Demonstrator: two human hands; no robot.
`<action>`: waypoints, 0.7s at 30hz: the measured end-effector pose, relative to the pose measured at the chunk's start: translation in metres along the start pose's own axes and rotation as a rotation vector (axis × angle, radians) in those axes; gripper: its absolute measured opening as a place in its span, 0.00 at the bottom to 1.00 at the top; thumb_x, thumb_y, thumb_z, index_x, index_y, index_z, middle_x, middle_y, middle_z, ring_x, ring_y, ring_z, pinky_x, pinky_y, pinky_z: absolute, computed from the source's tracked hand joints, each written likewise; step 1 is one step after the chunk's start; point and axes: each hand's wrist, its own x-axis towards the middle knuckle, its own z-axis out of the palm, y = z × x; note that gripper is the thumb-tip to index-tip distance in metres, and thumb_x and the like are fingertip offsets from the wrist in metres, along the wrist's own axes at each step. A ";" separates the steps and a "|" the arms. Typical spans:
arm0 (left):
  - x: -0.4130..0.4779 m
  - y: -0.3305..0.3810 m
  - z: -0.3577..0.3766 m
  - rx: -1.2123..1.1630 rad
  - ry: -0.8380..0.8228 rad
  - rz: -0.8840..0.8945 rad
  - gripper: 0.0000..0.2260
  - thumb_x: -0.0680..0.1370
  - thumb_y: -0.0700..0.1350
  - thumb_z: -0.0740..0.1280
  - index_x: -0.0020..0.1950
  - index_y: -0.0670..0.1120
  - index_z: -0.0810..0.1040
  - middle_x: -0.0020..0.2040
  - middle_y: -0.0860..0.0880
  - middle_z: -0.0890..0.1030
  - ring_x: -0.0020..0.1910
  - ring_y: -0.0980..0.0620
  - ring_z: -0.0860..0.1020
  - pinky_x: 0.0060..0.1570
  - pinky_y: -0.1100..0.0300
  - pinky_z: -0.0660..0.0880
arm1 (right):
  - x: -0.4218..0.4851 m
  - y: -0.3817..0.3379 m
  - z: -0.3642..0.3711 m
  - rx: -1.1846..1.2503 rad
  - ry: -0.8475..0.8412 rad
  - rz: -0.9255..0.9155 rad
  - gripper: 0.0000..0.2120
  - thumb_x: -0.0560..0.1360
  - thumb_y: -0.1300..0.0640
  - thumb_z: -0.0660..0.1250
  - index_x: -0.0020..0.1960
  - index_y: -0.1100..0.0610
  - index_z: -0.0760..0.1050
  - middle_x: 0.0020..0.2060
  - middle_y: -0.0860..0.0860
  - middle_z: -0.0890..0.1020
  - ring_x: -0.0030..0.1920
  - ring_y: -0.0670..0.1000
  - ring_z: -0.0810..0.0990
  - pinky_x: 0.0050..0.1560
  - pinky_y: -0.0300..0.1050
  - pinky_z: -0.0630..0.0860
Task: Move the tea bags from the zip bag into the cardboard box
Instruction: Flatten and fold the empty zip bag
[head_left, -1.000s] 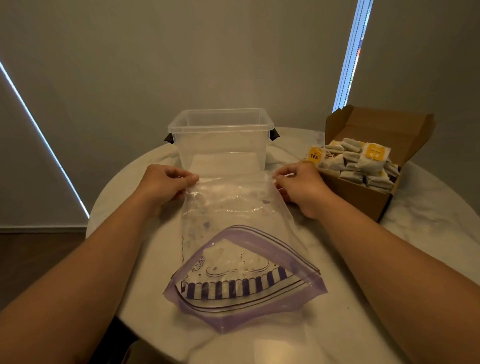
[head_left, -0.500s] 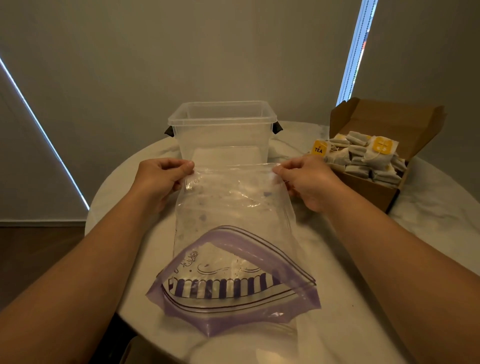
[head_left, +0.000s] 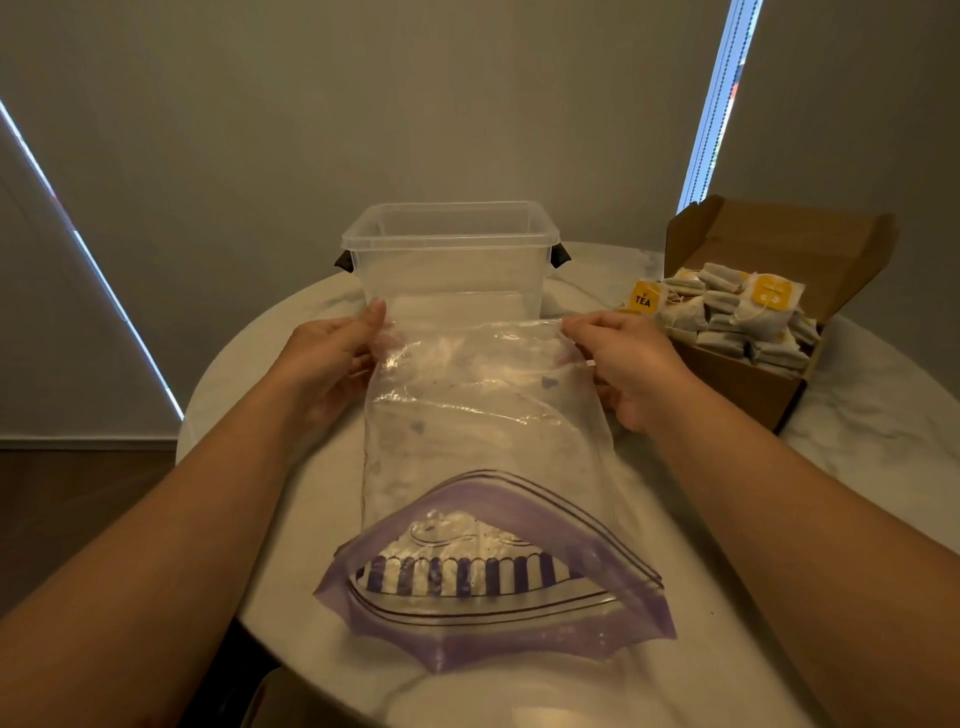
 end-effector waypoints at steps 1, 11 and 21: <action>-0.002 0.001 0.001 0.012 -0.037 -0.028 0.18 0.76 0.54 0.70 0.49 0.38 0.82 0.44 0.43 0.86 0.41 0.49 0.83 0.47 0.55 0.80 | 0.000 -0.001 0.000 -0.010 0.021 -0.012 0.05 0.79 0.56 0.66 0.48 0.54 0.80 0.39 0.52 0.82 0.44 0.52 0.80 0.50 0.51 0.78; -0.005 0.003 -0.001 0.043 -0.069 -0.045 0.07 0.78 0.42 0.70 0.50 0.38 0.82 0.39 0.45 0.84 0.34 0.52 0.83 0.33 0.62 0.79 | -0.015 0.003 -0.009 0.166 -0.081 0.179 0.14 0.77 0.52 0.68 0.55 0.61 0.77 0.46 0.57 0.85 0.45 0.55 0.85 0.46 0.48 0.83; 0.000 0.005 -0.005 0.098 -0.019 -0.073 0.05 0.78 0.40 0.69 0.50 0.39 0.83 0.45 0.43 0.84 0.38 0.51 0.83 0.41 0.57 0.83 | -0.024 0.008 -0.012 -0.007 -0.009 0.143 0.06 0.78 0.60 0.67 0.47 0.62 0.79 0.43 0.58 0.83 0.40 0.54 0.82 0.44 0.50 0.81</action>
